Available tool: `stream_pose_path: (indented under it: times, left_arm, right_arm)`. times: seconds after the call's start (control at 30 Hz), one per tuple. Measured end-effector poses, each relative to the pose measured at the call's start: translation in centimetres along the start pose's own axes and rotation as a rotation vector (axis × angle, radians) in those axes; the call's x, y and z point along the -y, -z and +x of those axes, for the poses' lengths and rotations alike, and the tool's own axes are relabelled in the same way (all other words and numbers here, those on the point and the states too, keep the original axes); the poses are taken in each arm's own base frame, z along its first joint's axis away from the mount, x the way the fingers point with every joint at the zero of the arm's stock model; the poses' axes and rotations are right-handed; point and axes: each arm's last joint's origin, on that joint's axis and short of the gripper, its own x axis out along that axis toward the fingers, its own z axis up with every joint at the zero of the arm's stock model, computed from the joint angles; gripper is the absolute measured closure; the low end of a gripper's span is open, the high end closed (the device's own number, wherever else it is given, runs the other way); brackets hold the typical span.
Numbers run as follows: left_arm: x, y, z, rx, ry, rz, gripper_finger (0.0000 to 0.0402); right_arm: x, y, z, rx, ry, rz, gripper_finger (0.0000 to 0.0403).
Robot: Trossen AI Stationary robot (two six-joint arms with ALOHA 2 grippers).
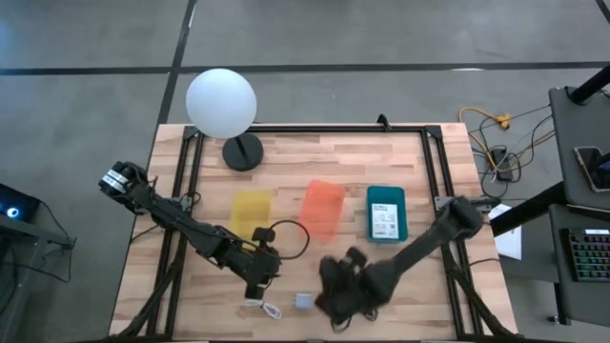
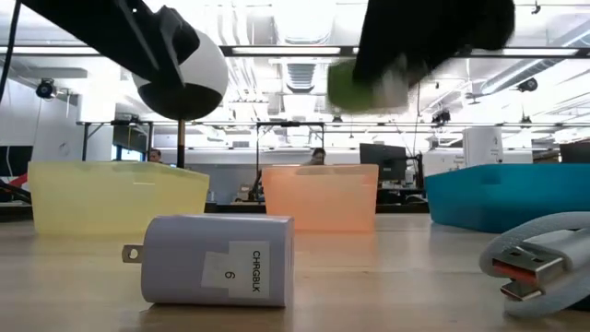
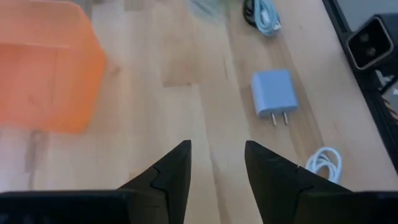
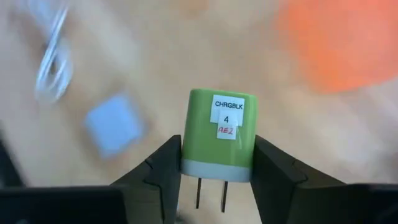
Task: Pick and place items into bin
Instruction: Put the green charger adapter into the orange bin
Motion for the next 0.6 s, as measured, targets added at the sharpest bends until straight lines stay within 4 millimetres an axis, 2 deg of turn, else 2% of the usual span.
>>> stream_pose_path:
  times: [0.1, 0.17, 0.27, 0.4, 0.5, 0.6]
  left_arm:
    - [-0.1, -0.2, -0.2, 0.016, -0.023, -0.005, 0.0267]
    - [-0.2, -0.5, -0.5, 0.035, -0.039, -0.012, 0.0267]
    - [-0.4, -0.6, -0.7, 0.053, -0.073, -0.043, 0.0267]
    - [-0.5, -0.7, -1.0, 0.07, -0.088, -0.097, 0.0267]
    - [-0.7, -0.5, -1.2, 0.066, -0.112, -0.162, 0.0267]
    - [-0.6, -0.2, -1.7, 0.058, -0.135, -0.232, 0.0267]
  right_arm:
    - [3.0, -2.7, -2.0, -0.004, 0.085, 0.072, 0.0268]
    - [5.4, -4.4, -2.1, -0.026, 0.165, 0.114, 0.0262]
    - [9.0, -7.8, -0.5, -0.06, 0.211, 0.212, 0.0251]
    - [12.3, -12.3, 3.2, -0.051, 0.11, 0.264, 0.0248]
    - [13.2, -14.0, 4.8, -0.041, 0.045, 0.261, 0.0246]
    - [13.8, -13.9, 5.8, -0.109, 0.064, 0.207, 0.0226]
